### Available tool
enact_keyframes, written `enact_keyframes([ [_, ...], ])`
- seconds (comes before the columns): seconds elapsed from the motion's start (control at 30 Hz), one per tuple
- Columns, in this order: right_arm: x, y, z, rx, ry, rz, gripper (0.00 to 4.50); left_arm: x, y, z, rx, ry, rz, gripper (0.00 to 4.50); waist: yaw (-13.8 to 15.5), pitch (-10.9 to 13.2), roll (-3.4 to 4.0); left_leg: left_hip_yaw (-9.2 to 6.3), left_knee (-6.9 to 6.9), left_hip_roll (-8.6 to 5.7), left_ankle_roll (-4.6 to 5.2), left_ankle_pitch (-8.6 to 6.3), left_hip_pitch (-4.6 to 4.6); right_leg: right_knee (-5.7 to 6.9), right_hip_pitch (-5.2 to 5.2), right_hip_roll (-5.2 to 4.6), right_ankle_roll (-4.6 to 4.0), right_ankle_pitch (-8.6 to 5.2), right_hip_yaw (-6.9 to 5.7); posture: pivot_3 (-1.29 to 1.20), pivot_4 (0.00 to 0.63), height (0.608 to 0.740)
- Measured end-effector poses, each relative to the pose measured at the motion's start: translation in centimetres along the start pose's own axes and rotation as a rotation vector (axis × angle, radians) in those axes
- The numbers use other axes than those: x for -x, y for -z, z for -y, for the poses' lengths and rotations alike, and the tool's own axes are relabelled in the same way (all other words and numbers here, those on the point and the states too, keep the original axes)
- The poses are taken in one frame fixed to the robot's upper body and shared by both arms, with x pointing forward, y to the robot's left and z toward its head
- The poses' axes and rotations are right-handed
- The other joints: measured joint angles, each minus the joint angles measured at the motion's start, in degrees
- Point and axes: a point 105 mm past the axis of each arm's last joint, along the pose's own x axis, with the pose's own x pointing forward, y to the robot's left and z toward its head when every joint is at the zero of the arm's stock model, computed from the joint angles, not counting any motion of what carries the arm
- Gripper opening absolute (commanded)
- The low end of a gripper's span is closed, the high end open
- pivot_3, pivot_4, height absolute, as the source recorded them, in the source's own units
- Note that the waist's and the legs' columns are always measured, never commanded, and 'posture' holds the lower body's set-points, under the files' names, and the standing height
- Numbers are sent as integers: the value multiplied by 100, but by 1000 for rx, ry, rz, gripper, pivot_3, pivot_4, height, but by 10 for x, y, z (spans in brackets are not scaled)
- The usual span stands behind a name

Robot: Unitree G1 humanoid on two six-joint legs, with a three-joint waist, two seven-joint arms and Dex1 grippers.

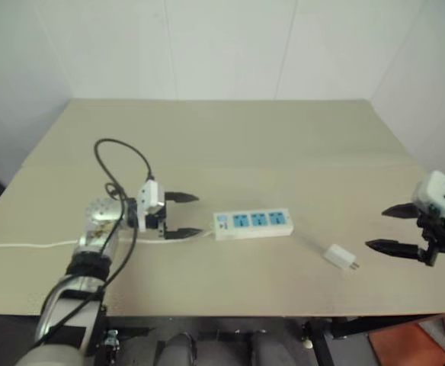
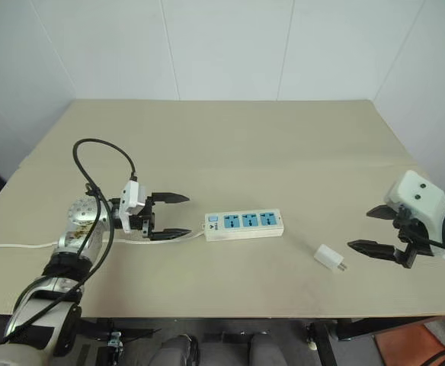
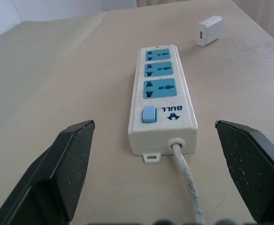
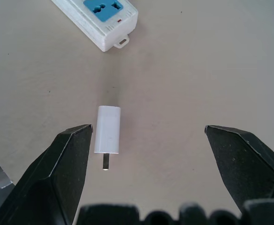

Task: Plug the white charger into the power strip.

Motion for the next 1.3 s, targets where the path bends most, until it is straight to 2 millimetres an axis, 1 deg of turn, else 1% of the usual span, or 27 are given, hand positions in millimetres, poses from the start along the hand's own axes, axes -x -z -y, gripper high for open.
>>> enact_keyframes([
  [0.2, 0, 3, -5, -6, 16, 16, 4500, -6, 6, -6, 13, -1, 4, 4477, 4, 1, -2, 0, 0, -1, 0, 0, -1, -1, 1, 0, 2, 0, 0, 0, 150, 740],
  [0.4, -2, 2, -5, -6, 39, 33, 4500, -14, 13, 0, 68, 36, 44, 4477, 1, 1, -3, -2, 0, -2, 0, 0, -2, -1, 0, 0, 2, 0, -1, 0, 150, 740],
  [0.57, -4, 1, -4, -7, 70, 51, 4500, -35, 19, 0, 85, 33, 58, 4477, 41, 2, -5, -3, 2, -4, 0, 0, -7, -2, 0, -1, 5, 0, -1, 0, 150, 740],
  [0.7, -6, 1, -7, -7, 78, 55, 4500, -52, 23, 7, 113, 74, 54, 4477, 66, 3, -6, -5, 2, -5, 0, 0, -15, -4, -4, 0, 6, 1, -3, 0, 150, 740],
  [0.97, -7, 2, -13, -2, 81, 51, 4500, -72, 28, 10, 129, 81, 15, 4477, 104, 4, -7, -7, 2, -6, 0, 0, -16, -4, -4, 0, 7, 1, -4, 0, 150, 740],
  [1.1, -5, 5, -18, -12, 81, 40, 4500, -76, 31, 8, 132, 62, -14, 4477, 108, 4, -7, -8, 2, -6, 0, 0, -17, -6, -4, 0, 8, 1, -5, 0, 150, 740],
  [1.3, -6, 4, -21, -9, 94, 35, 4500, -78, 37, 12, 159, 73, -35, 4477, 107, 4, -7, -8, 2, -6, 0, 0, -17, -5, -3, 0, 8, 1, -6, 0, 150, 740],
])
